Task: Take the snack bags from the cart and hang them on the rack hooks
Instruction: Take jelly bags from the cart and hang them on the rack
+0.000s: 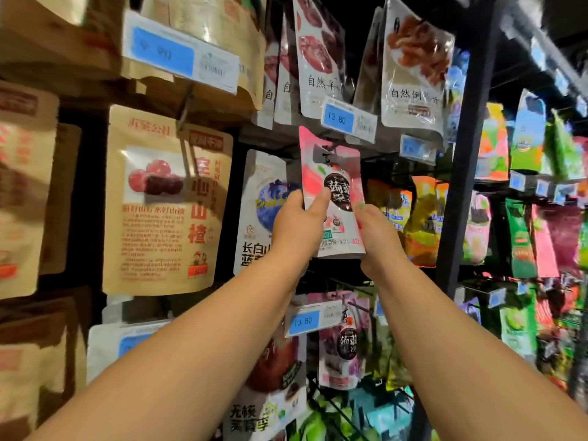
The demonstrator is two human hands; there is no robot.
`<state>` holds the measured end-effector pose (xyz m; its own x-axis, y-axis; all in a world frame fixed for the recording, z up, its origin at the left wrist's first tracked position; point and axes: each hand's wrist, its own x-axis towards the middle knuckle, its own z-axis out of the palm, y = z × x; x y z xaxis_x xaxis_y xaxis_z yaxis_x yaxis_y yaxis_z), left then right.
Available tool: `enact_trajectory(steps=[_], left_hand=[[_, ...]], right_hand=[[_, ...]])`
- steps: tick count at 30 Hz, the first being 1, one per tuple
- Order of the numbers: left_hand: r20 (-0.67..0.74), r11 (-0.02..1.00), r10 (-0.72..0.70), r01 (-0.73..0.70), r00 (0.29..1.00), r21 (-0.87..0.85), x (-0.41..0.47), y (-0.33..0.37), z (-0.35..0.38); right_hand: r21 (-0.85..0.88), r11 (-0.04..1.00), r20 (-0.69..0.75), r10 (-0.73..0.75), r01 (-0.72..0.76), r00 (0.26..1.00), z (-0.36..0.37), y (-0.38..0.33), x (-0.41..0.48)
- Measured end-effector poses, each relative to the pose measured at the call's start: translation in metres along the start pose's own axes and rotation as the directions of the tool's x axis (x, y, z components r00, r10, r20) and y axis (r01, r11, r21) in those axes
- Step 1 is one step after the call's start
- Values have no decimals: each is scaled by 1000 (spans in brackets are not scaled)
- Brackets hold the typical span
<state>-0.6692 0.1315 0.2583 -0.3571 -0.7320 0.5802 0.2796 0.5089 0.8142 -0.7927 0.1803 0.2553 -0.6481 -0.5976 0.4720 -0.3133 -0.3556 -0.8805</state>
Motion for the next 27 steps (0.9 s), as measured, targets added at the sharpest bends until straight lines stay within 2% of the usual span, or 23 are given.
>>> enact_trajectory(steps=[3, 6, 10, 14, 17, 20, 22, 24, 27], left_hand=[[17, 998, 2, -1, 1000, -61, -14, 11, 15], [27, 997, 16, -14, 1000, -73, -28, 14, 33], [109, 992, -15, 29, 994, -127, -50, 18, 56], [224, 987, -41, 74, 974, -144, -79, 11, 90], [363, 971, -89, 162, 927, -174, -117, -8, 124], [536, 962, -167, 256, 828, -97, -169, -36, 164], [641, 946, -230, 322, 732, -29, -210, -53, 190], [728, 932, -288, 357, 622, 64, -255, -69, 213], [859, 915, -327, 361, 393, 182, -324, -89, 241]], right_hand=[[9, 1000, -14, 4, -4, 1000, -20, -7, -8], [-62, 997, 30, -38, 40, 999, -45, -13, -14], [-70, 997, -23, -37, 36, 999, -78, -19, -36], [-160, 987, -189, 5, -36, 982, -124, -5, -64], [-194, 976, -315, 30, -95, 949, -172, 14, -107], [-215, 950, -397, 126, -226, 909, -222, 39, -165], [-244, 903, -511, 192, -355, 838, -259, 62, -208], [-249, 855, -612, 225, -455, 758, -294, 81, -257], [-272, 754, -722, 250, -597, 645, -334, 97, -334]])
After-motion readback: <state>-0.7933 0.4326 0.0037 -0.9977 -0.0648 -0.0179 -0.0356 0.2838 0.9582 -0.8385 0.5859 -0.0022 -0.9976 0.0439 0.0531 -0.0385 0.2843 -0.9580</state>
